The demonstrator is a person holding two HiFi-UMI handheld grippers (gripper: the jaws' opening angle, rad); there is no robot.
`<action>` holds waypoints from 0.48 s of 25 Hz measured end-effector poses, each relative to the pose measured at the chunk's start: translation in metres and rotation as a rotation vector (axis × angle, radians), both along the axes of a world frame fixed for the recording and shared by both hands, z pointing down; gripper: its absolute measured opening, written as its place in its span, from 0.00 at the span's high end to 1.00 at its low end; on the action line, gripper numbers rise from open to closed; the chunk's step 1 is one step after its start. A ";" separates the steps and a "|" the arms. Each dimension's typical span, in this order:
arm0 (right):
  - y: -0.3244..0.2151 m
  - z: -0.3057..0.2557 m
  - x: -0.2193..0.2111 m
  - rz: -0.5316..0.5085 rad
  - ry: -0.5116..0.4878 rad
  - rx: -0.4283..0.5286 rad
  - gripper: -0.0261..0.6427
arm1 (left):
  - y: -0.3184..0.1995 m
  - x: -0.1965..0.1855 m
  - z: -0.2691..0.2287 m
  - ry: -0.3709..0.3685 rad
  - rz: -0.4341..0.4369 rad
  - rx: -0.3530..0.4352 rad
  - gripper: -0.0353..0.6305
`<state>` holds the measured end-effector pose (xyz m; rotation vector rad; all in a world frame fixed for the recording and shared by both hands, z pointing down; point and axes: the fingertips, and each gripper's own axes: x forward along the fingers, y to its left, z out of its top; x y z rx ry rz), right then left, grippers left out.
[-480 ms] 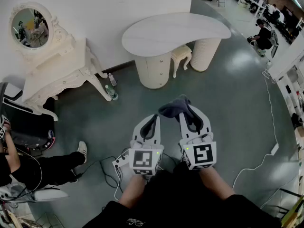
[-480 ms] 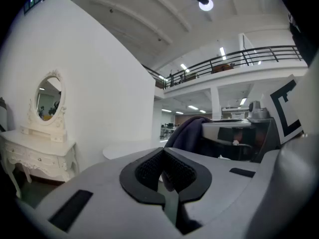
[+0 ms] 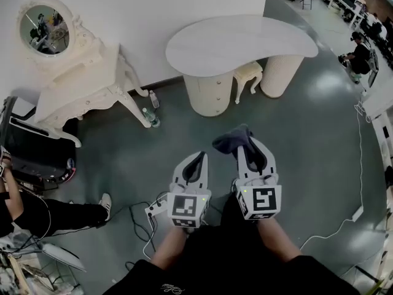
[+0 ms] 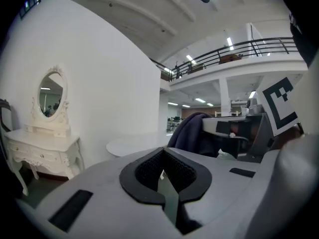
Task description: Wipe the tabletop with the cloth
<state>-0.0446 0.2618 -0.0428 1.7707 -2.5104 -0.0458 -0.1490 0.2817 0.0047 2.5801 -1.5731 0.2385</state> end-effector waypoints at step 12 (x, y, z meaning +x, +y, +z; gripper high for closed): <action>-0.169 -0.001 0.042 -0.194 -0.034 -0.030 0.88 | -0.147 0.047 -0.008 -0.009 -0.186 -0.038 0.94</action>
